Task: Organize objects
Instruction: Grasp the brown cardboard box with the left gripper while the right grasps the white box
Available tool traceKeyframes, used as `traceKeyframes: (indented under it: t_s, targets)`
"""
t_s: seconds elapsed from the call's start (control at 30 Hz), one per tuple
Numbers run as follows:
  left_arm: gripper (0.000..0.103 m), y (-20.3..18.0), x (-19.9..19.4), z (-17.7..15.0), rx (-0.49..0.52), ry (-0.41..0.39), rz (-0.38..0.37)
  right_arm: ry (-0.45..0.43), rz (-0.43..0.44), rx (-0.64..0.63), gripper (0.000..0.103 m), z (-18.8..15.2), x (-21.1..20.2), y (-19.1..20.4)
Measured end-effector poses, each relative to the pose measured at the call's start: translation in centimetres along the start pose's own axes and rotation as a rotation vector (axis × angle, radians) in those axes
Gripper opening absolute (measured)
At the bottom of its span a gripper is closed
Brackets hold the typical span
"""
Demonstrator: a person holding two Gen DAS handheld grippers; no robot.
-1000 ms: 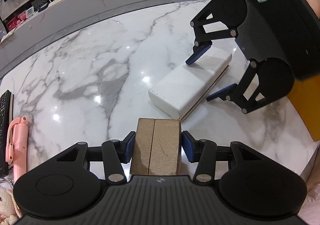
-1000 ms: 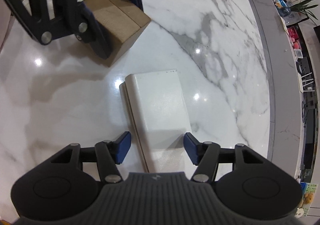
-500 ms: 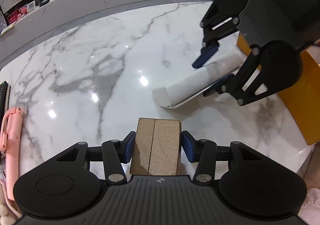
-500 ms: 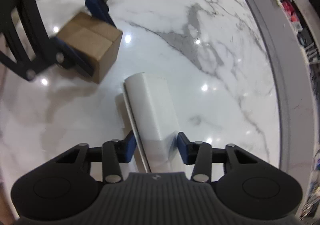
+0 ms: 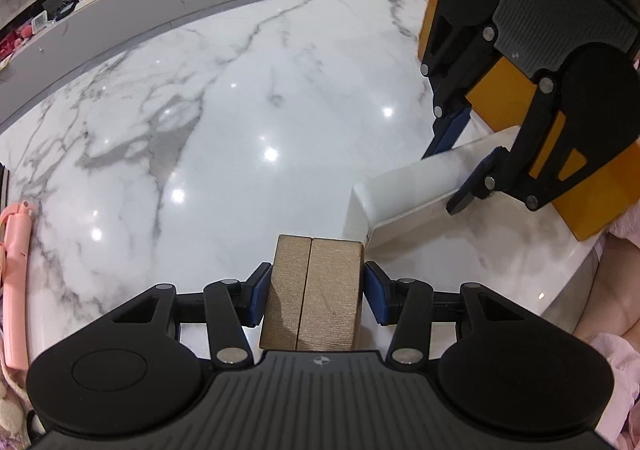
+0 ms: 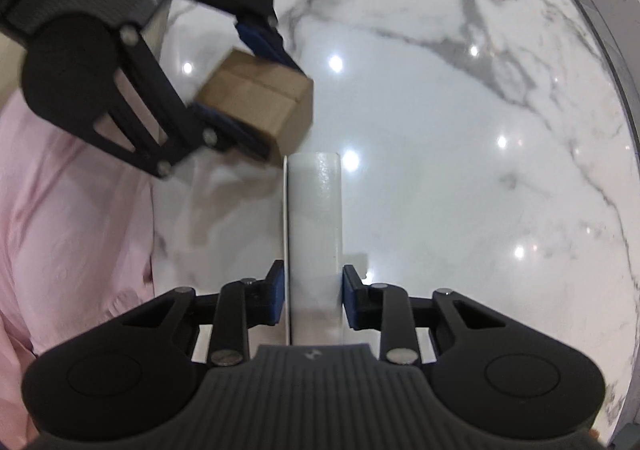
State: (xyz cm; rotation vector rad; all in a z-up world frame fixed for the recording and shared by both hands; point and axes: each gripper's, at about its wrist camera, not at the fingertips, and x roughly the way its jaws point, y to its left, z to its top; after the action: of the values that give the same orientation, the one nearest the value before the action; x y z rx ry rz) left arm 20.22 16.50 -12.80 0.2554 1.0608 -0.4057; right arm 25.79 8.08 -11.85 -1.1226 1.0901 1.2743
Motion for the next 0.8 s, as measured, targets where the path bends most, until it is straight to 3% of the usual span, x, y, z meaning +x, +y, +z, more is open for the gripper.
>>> traceKeyframes:
  t_s: [0.23,0.33,0.7,0.8]
  targets:
    - [0.052,-0.3,0.4,-0.3,-0.015,0.015,-0.006,0.034,-0.008,-0.008,0.031,-0.4,0.8,0.2]
    - [0.052,-0.4,0.4,-0.2,-0.003,0.021,-0.003,0.032,-0.030,-0.020,0.038,-0.3,0.6,-0.1]
    - [0.052,-0.3,1.6,2.7,0.007,-0.011,-0.003,0.089,-0.080,-0.036,0.041,0.5,2.2,-3.1]
    - [0.052,-0.2,1.9,2.9,0.011,-0.008,-0.004,0.060,-0.043,0.012,0.041,0.4,2.1,-4.2]
